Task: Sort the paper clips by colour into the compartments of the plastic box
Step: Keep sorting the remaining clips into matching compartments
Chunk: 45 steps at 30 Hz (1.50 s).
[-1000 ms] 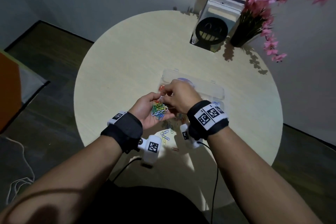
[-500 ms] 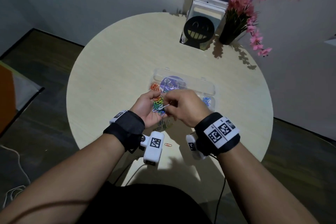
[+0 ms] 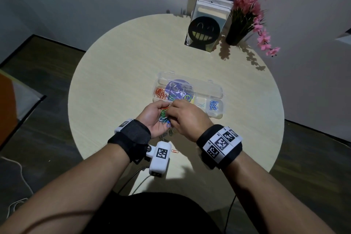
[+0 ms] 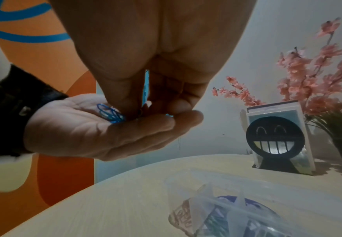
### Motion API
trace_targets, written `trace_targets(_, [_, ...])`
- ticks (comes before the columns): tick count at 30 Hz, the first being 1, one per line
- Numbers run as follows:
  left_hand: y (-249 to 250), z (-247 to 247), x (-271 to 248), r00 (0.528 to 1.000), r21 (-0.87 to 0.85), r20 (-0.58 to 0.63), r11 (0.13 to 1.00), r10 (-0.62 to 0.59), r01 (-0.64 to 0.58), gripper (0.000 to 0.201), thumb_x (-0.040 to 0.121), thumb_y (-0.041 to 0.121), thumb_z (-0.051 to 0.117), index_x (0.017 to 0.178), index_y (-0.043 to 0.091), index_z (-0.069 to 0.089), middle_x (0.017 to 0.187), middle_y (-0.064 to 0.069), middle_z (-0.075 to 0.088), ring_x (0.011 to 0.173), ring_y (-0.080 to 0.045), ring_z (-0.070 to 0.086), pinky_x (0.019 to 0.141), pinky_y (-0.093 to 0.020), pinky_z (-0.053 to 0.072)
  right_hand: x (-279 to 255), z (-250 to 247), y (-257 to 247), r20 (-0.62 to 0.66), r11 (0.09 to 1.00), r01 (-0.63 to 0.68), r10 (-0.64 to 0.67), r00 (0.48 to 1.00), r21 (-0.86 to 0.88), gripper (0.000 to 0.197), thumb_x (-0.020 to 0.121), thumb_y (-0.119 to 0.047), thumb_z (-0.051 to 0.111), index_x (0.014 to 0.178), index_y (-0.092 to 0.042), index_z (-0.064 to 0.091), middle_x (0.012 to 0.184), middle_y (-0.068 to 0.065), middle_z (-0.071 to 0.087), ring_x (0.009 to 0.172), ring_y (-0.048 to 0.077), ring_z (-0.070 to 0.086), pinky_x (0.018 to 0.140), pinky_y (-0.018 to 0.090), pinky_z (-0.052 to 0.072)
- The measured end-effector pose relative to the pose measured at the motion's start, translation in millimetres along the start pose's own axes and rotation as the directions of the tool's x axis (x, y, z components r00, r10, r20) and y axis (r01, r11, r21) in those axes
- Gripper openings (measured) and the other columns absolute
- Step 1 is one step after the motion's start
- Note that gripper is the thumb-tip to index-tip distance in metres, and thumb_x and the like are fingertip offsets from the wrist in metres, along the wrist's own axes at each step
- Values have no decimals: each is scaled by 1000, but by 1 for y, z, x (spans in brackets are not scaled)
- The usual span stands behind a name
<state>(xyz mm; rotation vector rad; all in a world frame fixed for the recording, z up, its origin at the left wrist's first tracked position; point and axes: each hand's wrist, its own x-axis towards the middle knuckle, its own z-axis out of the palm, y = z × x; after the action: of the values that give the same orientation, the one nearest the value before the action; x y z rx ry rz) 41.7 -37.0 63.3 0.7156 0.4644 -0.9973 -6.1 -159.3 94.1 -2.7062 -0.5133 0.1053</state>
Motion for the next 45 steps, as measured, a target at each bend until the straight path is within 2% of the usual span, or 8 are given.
trace_targets(5, [2, 3, -3, 999, -85, 36, 996, -8, 11, 38, 96, 16, 29, 86, -6, 58, 70, -19, 66, 61, -25, 68, 56, -35, 59, -5, -9, 7, -73, 925, -194, 229, 971, 325, 8, 85, -12, 60, 87, -11, 68, 85, 5, 65, 83, 22, 58, 75, 30, 45])
trace_targets(9, [4, 2, 0, 1000, -77, 20, 997, -18, 20, 38, 96, 18, 31, 114, -8, 52, 108, -27, 62, 86, -37, 69, 81, -54, 51, -6, -19, 15, 10, 614, -367, 505, 863, 699, 17, 85, -9, 64, 77, -24, 64, 73, 6, 67, 66, 28, 65, 58, 35, 52])
trace_targets(14, [5, 5, 4, 999, -62, 31, 998, -11, 13, 36, 97, 17, 30, 102, -7, 57, 91, -28, 68, 78, -41, 70, 78, -52, 52, -5, -21, 27, 47, 468, -374, 574, 818, 801, 7, 85, -4, 64, 88, -9, 68, 67, 3, 64, 49, 3, 54, 49, 14, 41])
trace_targets(23, [10, -2, 10, 998, -119, 50, 993, 23, -17, 40, 95, 20, 28, 104, -5, 58, 99, -26, 68, 86, -40, 69, 78, -47, 54, -5, -6, 117, 9, 445, -707, 843, 538, 549, 12, 81, -10, 64, 74, -17, 70, 64, 0, 63, 61, 21, 59, 69, 34, 52])
trace_targets(29, [12, -1, 12, 998, -134, 49, 991, 35, -28, 39, 95, 20, 29, 104, -4, 59, 102, -25, 68, 88, -39, 69, 79, -46, 54, 8, 11, 134, 81, 396, -778, 867, 492, 488, 13, 79, -9, 64, 88, -15, 71, 81, 8, 71, 77, 27, 70, 84, 43, 56])
trace_targets(32, [12, 0, 13, 997, -134, 55, 990, 49, -41, 40, 96, 21, 29, 106, -3, 60, 105, -24, 68, 91, -38, 69, 82, -48, 52, 9, 1, 120, 20, 485, -752, 835, 551, 447, 15, 80, -12, 63, 92, -18, 69, 90, 5, 72, 81, 25, 69, 82, 34, 55])
trace_targets(39, [11, 9, 17, 996, -141, 25, 987, 82, -77, 42, 96, 22, 28, 107, -1, 61, 101, -24, 66, 83, -33, 68, 72, -41, 56, 0, -24, 31, 0, 846, -336, 369, 929, 413, 18, 73, -19, 76, 90, -18, 72, 85, -2, 66, 74, 10, 56, 71, 22, 45])
trace_targets(45, [8, 12, 14, 996, -116, -17, 989, 86, -88, 39, 95, 21, 30, 107, 1, 61, 105, -22, 68, 92, -29, 65, 79, -34, 47, -2, -10, 12, 6, 935, -251, 258, 966, 249, 19, 79, -17, 70, 96, -10, 70, 95, 11, 66, 91, 25, 60, 80, 29, 42])
